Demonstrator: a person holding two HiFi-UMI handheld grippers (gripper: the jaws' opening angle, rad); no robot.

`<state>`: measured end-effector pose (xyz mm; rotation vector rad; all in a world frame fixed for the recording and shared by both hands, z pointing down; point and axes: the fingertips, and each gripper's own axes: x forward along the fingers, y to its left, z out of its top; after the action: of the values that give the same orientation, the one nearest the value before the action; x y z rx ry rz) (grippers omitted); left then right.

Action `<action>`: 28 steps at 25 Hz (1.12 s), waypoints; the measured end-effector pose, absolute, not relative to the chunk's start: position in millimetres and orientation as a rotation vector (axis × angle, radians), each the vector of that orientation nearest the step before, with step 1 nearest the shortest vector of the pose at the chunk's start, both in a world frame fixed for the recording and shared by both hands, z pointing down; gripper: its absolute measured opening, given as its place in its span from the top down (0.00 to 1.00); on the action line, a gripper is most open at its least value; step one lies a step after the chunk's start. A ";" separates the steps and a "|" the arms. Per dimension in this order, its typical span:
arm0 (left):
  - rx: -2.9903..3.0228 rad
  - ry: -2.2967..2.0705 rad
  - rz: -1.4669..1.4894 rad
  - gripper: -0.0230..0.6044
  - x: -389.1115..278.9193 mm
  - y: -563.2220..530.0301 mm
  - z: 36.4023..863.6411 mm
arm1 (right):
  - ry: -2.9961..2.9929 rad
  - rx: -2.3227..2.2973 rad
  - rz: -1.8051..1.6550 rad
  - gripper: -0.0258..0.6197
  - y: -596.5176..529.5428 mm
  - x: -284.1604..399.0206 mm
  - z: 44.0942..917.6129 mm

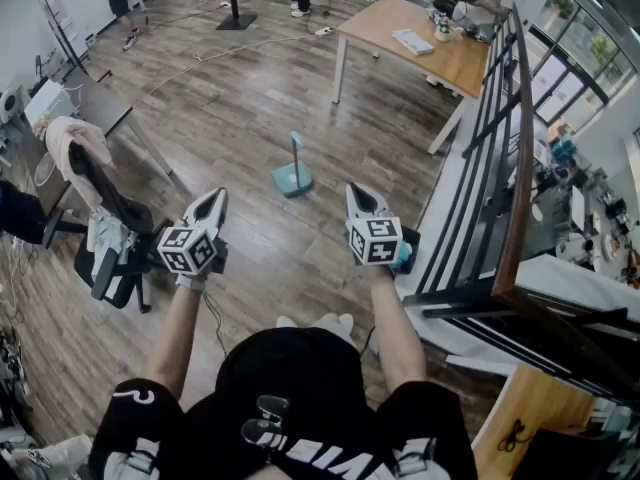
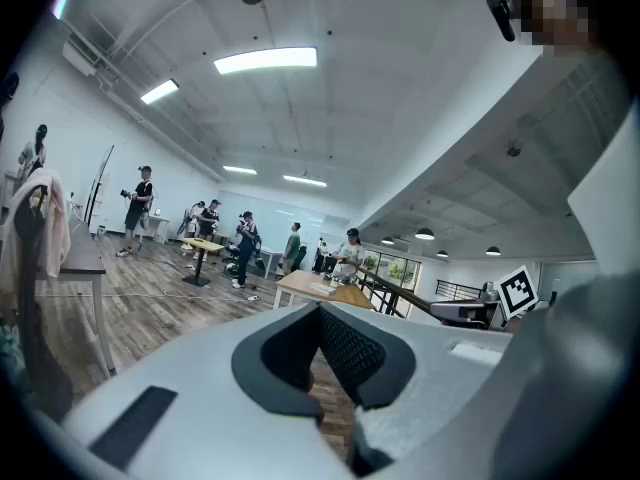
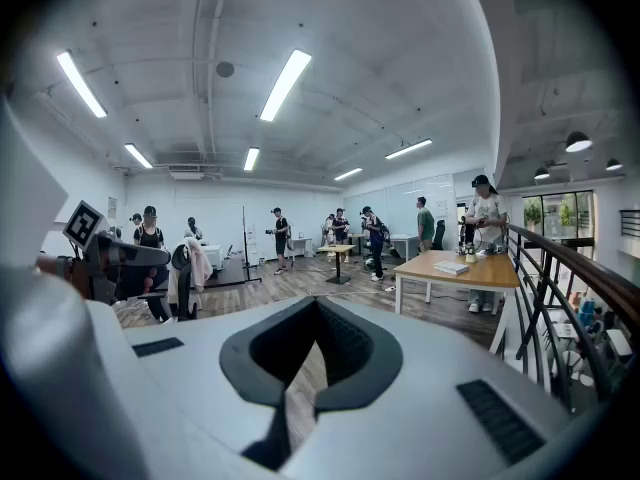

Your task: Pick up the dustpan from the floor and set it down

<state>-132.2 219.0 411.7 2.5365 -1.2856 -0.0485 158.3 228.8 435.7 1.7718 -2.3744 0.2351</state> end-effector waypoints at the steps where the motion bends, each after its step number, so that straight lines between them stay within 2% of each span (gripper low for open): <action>1: 2.537 -1.286 -0.048 0.97 -132.8 218.0 410.9 | -2.369 1.775 0.238 0.97 228.4 158.7 436.0; 19: 2.504 -1.264 -0.026 0.97 -145.0 174.8 426.9 | -2.349 1.808 0.300 0.97 191.1 146.4 446.0; 28: 2.495 -1.276 -0.009 0.97 -141.2 99.5 435.3 | -2.363 1.787 0.299 0.97 108.0 149.1 453.7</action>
<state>-141.2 99.5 435.3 2.4952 -1.2756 -0.0085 149.1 108.0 453.7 1.7872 -2.3633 0.2988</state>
